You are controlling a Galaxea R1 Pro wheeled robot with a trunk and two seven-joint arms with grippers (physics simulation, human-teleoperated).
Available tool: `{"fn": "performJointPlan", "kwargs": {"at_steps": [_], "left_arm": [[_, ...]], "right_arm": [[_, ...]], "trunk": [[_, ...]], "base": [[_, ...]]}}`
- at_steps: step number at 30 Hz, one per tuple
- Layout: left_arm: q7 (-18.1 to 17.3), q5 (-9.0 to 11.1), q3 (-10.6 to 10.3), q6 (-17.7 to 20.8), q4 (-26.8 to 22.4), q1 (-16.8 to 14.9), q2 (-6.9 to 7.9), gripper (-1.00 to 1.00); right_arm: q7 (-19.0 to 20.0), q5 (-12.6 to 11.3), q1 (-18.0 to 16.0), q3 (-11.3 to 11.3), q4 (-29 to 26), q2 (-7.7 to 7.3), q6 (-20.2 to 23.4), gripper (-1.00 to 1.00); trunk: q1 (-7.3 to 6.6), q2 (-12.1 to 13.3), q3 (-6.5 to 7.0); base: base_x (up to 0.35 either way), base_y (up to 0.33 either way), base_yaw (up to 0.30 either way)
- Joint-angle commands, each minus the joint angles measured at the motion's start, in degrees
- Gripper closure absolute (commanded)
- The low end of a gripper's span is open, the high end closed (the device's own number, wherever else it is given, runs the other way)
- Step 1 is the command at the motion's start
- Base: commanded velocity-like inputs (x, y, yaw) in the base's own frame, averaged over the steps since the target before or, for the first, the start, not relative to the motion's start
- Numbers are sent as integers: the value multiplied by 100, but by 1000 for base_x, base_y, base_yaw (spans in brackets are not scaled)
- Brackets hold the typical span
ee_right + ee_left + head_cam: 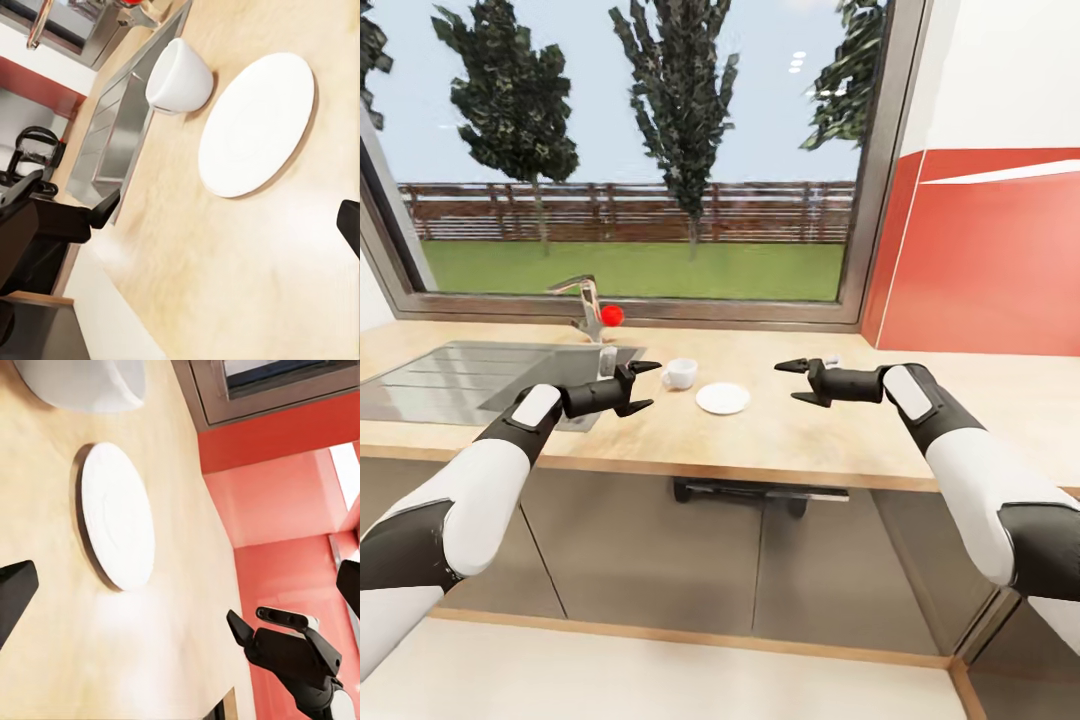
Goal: Set up a coffee station on the kitchen countertop: keep the coffee maker on the countertop, move the bottle of coffee from the kitchen shelf to the counter next to the coffee maker, place a paper coffee filter on top of the coffee maker, put the saucer next to the coffee maker with the coffee cup on the saucer, and place the electric kettle next to the coffee maker.
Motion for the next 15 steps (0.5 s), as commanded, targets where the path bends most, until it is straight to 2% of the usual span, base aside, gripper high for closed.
{"fn": "performJointPlan", "kwargs": {"at_steps": [1,6,10,15], "left_arm": [[-25,-47,47,35,2,-6,-4,-100],[-27,-47,47,35,8,-6,-3,-100],[-28,-47,47,35,8,-6,-4,-100],[-29,-47,47,35,11,-6,-10,-100]], "right_arm": [[55,34,-5,30,7,-4,-7,-100],[55,33,-5,30,25,4,-8,-100],[55,33,-5,30,92,5,-8,-100],[55,27,-5,34,270,8,-8,-100]], "trunk": [[1,-3,-6],[1,-3,-6],[1,-3,-6],[1,-3,-6]], "base": [[132,0,0],[80,0,0],[208,0,0],[101,-12,0]]}}
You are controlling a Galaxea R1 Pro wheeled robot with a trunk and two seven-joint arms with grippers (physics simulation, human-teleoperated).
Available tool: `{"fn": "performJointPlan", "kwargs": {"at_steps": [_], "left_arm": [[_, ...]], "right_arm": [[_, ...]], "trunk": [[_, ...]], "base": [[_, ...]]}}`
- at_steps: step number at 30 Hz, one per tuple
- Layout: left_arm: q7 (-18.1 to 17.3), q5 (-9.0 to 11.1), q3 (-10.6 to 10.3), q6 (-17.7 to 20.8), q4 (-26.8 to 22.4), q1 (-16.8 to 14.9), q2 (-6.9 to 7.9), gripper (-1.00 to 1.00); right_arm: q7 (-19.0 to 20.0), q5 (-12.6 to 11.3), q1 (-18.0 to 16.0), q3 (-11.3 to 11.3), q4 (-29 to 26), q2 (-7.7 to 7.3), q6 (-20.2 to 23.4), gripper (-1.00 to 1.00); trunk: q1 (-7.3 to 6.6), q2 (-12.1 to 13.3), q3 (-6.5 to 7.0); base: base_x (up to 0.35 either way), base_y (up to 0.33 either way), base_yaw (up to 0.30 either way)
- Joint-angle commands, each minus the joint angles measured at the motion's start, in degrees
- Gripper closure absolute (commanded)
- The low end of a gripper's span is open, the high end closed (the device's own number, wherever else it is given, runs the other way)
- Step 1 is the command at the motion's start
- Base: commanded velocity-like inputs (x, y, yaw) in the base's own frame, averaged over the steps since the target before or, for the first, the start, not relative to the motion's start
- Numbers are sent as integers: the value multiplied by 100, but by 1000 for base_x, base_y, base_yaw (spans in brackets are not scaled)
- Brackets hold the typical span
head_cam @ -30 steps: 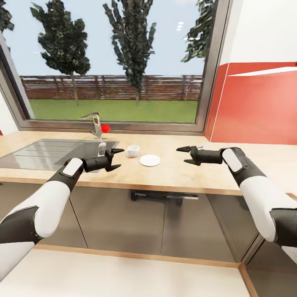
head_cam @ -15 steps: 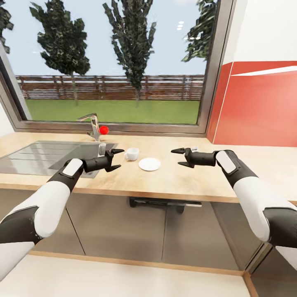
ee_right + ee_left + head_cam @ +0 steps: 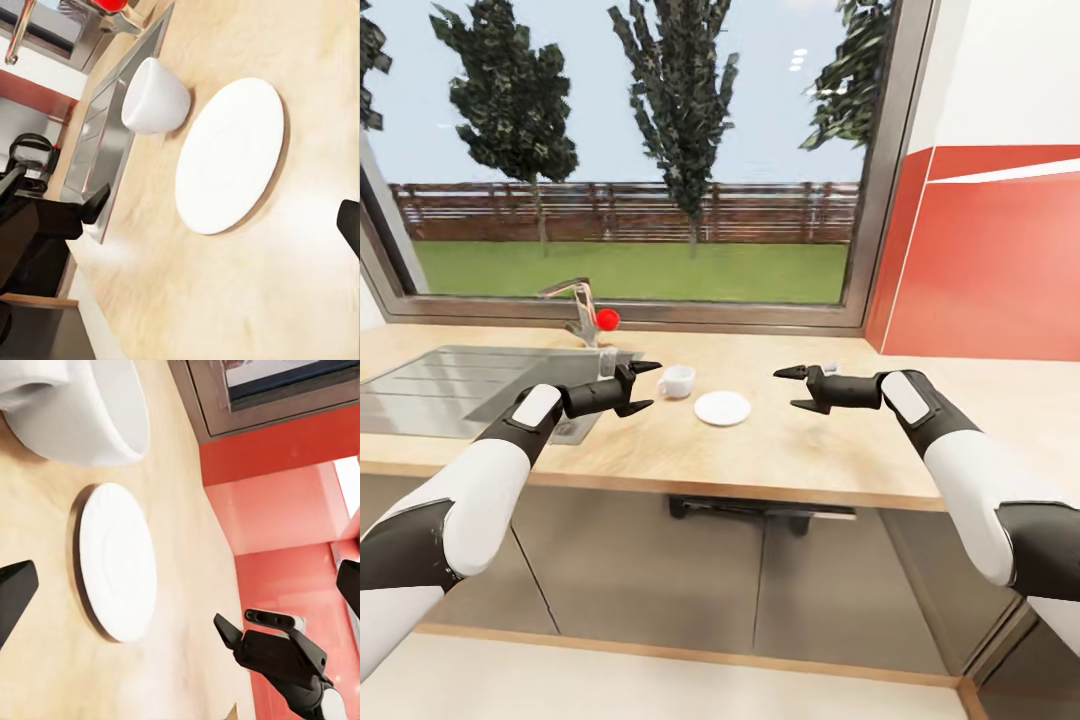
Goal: Set up a coffee station on the kitchen countertop: keep the coffee maker on the countertop, move the bottle of coffee from the kitchen shelf to the counter next to the coffee maker, place a paper coffee filter on top of the coffee maker, put the saucer next to the coffee maker with the coffee cup on the saucer, and place the electric kettle next to the coffee maker.
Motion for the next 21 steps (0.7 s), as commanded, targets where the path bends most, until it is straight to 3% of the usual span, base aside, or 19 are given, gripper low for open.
{"fn": "performJointPlan", "kwargs": {"at_steps": [1,12,21], "left_arm": [[-26,-47,48,35,2,-6,-5,-100],[-29,-47,43,35,136,-6,-5,-100],[-38,-47,47,27,269,-6,-6,-100]], "right_arm": [[53,22,-5,36,10,-6,-8,-100],[53,20,-2,33,80,106,-8,-100],[46,24,3,29,120,354,-8,-100]], "trunk": [[1,-3,-6],[1,-3,-6],[1,-3,-6]], "base": [[125,-91,0],[101,-95,0],[25,-23,0]]}}
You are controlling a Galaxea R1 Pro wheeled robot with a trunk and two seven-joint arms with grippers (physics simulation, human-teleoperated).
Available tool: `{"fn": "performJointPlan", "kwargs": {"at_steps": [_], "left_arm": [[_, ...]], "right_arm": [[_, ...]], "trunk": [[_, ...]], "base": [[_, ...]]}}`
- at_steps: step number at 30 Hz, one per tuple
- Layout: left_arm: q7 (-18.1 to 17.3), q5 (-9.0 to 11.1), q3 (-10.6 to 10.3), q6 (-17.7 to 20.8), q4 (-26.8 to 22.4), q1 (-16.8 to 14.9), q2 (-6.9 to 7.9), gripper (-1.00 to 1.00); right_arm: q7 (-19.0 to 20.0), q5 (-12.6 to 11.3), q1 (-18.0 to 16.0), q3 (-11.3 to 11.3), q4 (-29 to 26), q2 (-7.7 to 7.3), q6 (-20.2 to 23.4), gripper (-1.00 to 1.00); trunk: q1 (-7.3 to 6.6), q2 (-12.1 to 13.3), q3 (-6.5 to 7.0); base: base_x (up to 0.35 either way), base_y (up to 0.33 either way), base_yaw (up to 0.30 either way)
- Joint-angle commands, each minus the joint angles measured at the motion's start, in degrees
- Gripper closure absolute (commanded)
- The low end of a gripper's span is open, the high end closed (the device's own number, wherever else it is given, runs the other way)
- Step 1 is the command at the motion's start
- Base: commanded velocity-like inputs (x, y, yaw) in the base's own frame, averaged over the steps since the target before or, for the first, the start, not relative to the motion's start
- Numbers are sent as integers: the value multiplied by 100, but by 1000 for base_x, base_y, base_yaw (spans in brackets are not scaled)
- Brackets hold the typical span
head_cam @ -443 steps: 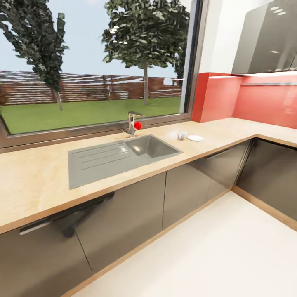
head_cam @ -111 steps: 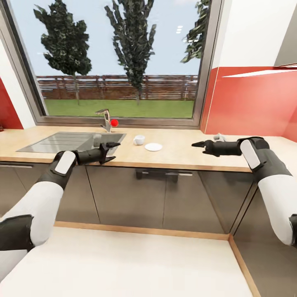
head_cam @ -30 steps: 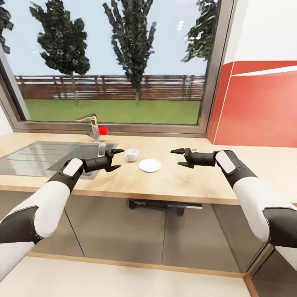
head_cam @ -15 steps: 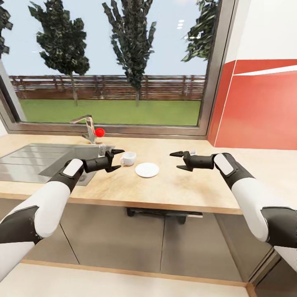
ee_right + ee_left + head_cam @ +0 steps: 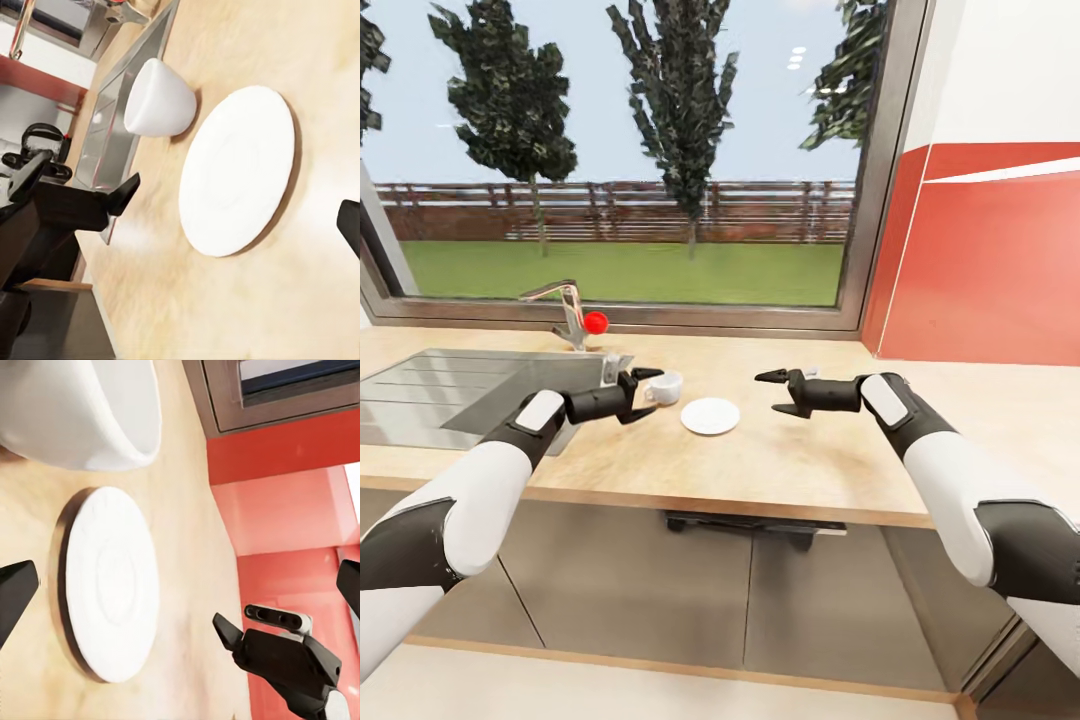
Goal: Set up a coffee station on the kitchen countertop: keep the coffee maker on the countertop, move the bottle of coffee from the kitchen shelf to the counter next to the coffee maker, place a paper coffee filter on top of the coffee maker, put the saucer next to the coffee maker with the coffee cup on the saucer, and place the electric kettle next to the coffee maker.
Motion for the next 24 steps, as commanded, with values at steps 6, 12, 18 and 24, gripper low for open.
{"fn": "performJointPlan", "kwargs": {"at_steps": [6,12,18,24], "left_arm": [[-34,-47,41,24,107,-6,-5,-100],[-42,-47,39,13,132,-6,-26,-100],[-45,-47,38,-27,139,-6,-29,-100],[-53,-47,45,-31,141,-6,-29,-100]], "right_arm": [[42,20,-5,43,280,138,-19,-100],[41,19,-5,38,335,219,-25,-100],[36,25,-5,36,346,306,-31,-100],[26,28,-5,35,353,385,-34,-100]], "trunk": [[0,-3,-6],[0,-3,-6],[0,-3,-6],[0,-3,-6]], "base": [[1,-1,0],[0,0,0],[0,0,0],[56,-41,0]]}}
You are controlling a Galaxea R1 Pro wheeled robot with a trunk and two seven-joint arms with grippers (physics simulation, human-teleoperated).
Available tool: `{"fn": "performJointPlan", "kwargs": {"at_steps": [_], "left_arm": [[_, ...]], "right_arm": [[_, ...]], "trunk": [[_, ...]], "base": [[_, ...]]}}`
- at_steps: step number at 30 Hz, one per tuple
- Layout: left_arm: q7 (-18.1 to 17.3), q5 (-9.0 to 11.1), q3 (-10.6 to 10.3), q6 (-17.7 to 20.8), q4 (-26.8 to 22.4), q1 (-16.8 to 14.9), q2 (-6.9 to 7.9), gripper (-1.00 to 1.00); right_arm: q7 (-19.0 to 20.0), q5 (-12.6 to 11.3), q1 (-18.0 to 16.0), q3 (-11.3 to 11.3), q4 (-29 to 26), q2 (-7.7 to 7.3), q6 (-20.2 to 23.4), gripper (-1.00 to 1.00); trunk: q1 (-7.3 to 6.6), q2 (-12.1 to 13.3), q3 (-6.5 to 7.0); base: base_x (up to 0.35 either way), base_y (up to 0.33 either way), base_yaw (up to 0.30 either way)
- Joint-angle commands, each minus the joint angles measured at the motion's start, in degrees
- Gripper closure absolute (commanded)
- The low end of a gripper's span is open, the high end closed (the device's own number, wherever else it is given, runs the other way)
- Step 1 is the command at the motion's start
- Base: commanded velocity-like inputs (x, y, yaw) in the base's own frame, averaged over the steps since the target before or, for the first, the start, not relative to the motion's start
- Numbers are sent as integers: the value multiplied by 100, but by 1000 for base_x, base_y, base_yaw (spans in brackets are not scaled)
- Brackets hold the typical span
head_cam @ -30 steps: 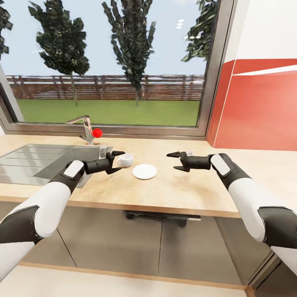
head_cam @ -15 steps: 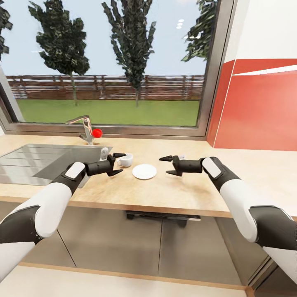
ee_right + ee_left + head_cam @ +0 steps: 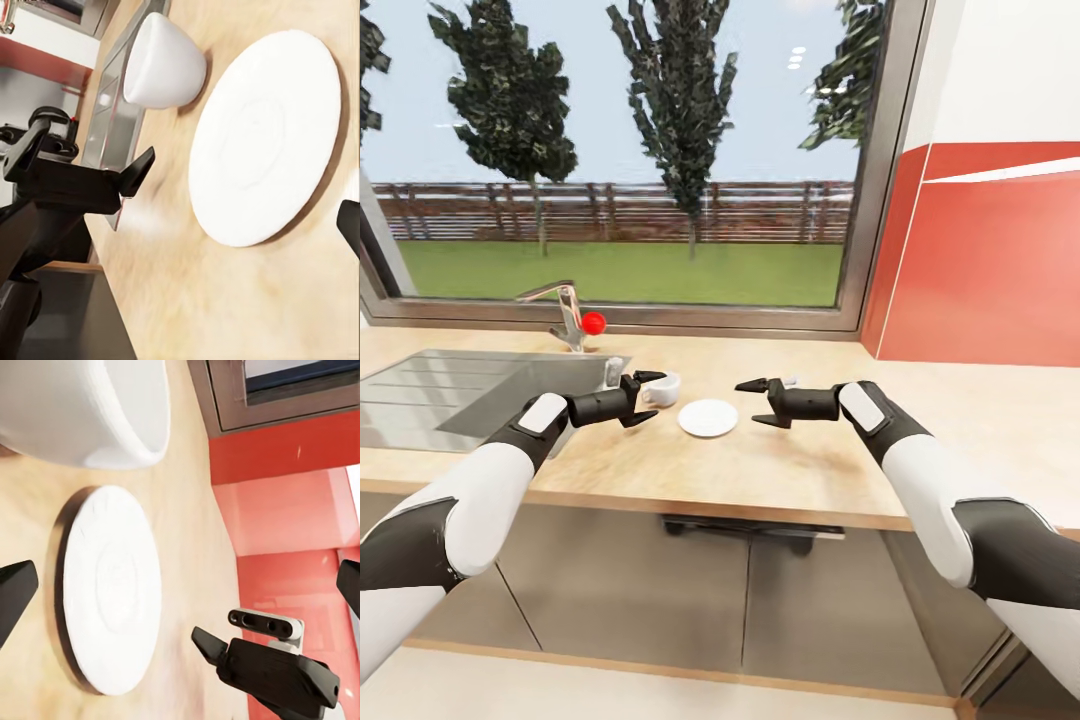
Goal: Set up a coffee station on the kitchen countertop: keep the coffee maker on the countertop, move the bottle of coffee from the kitchen shelf to the counter next to the coffee maker, place a paper coffee filter on top of the coffee maker, put the saucer next to the coffee maker with the coffee cup on the saucer, and place the electric kettle next to the coffee maker.
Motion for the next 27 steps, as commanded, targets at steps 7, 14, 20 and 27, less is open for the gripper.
{"fn": "performJointPlan", "kwargs": {"at_steps": [7,14,20,27], "left_arm": [[-23,-47,44,26,2,-6,-3,-100],[-23,-47,45,30,6,-6,-3,-100],[-23,-47,45,32,10,-6,-3,-100],[-28,-47,45,29,130,-6,2,-100]], "right_arm": [[50,23,-4,39,-7,8,-8,-100],[48,26,-4,39,0,77,-8,-100],[46,30,-4,39,20,135,-12,-100],[41,24,-3,43,253,202,-22,-100]], "trunk": [[1,-3,-6],[1,-3,-6],[1,-3,-6],[1,-3,-6]], "base": [[49,-32,0],[91,-48,0],[16,-8,0],[3,-2,0]]}}
